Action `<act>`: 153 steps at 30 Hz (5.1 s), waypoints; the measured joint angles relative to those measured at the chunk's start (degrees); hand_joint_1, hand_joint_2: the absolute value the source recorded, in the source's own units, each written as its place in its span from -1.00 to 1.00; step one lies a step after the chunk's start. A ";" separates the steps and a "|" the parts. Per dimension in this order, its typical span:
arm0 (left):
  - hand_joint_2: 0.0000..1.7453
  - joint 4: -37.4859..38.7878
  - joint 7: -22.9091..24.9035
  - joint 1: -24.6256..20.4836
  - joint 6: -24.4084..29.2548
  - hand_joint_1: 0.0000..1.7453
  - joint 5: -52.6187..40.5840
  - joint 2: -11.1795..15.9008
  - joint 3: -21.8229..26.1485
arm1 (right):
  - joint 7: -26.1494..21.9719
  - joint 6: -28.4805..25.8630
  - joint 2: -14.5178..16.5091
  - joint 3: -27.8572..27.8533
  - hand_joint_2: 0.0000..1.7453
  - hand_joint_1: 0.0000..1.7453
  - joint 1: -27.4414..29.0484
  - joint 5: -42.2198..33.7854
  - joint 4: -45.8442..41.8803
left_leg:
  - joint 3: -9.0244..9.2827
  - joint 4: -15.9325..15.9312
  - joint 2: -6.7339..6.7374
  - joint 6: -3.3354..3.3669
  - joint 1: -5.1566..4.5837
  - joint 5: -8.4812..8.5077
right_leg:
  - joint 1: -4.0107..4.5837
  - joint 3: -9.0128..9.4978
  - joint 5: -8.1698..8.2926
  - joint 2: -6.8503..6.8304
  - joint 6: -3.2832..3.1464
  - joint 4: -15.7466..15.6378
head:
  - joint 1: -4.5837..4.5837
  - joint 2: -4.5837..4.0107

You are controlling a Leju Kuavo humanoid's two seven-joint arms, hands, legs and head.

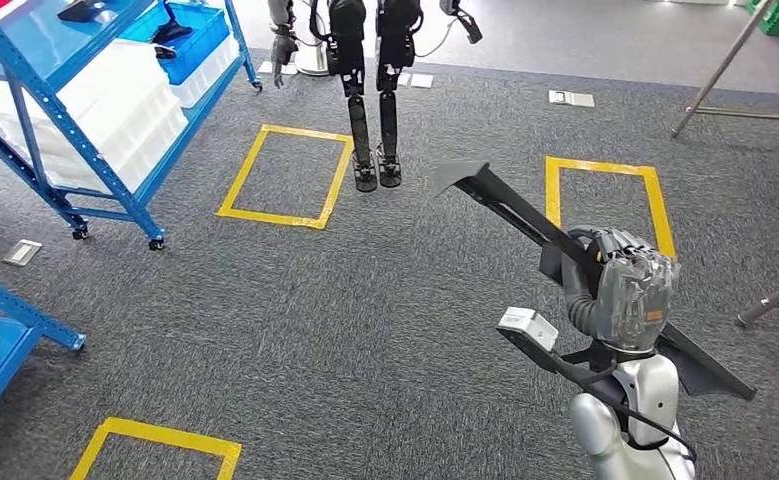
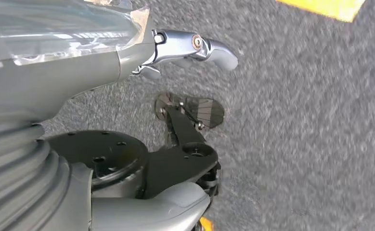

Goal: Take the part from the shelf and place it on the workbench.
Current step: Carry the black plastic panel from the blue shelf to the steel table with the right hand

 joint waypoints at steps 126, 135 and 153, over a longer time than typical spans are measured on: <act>1.00 -0.04 0.26 0.13 0.96 -1.00 2.14 -1.24 1.73 | 0.43 0.84 0.71 1.32 1.00 1.00 -4.08 -0.56 0.83 | -6.28 11.95 -4.20 -0.02 -0.36 -5.39 | 0.48 0.89 -0.24 2.33 -0.73 -0.72 | -0.20 0.00; 1.00 -0.06 1.19 -0.12 0.43 -1.00 1.99 -1.06 1.71 | 0.54 1.23 0.56 1.52 1.00 1.00 -4.68 0.93 1.66 | -1.38 -2.05 -6.18 1.92 -0.86 3.32 | 1.24 0.54 0.00 7.02 0.07 -0.67 | -0.21 0.01; 1.00 -0.07 1.01 0.17 0.08 -1.00 2.33 -1.27 1.73 | 0.87 1.55 0.49 2.51 1.00 1.00 -6.54 1.68 3.31 | -1.01 -2.69 -3.33 1.95 -0.72 3.74 | 0.04 1.69 -1.59 0.01 3.30 -0.27 | 0.59 0.00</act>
